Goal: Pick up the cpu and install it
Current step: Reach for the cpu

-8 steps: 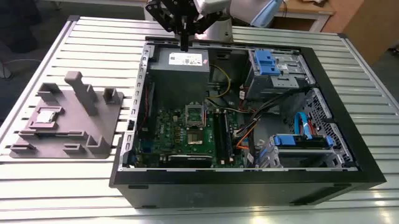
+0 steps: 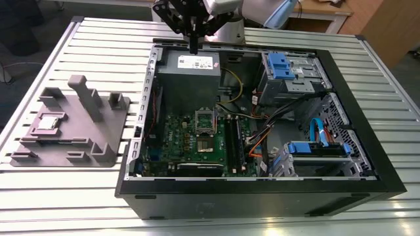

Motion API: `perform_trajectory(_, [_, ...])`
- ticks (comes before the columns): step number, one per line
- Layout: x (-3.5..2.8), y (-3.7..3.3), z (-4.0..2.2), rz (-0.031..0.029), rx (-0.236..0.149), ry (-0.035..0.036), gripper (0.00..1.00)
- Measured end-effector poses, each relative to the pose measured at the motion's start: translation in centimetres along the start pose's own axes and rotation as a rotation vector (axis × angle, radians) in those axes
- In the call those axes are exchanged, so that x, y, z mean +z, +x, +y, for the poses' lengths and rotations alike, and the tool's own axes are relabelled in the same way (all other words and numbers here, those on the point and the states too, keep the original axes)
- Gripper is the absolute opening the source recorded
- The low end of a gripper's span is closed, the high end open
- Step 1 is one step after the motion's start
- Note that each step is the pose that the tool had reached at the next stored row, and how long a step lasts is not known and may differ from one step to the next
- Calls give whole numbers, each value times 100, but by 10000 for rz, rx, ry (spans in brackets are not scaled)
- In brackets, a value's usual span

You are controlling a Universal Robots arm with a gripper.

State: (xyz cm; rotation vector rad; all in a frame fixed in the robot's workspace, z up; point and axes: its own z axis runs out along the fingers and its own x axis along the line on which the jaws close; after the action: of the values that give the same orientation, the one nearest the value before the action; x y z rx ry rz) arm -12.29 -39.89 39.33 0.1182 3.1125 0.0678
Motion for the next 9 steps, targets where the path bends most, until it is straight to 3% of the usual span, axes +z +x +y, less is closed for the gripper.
perform_trajectory(9, [-1, 18, -1, 0, 1, 1, 11])
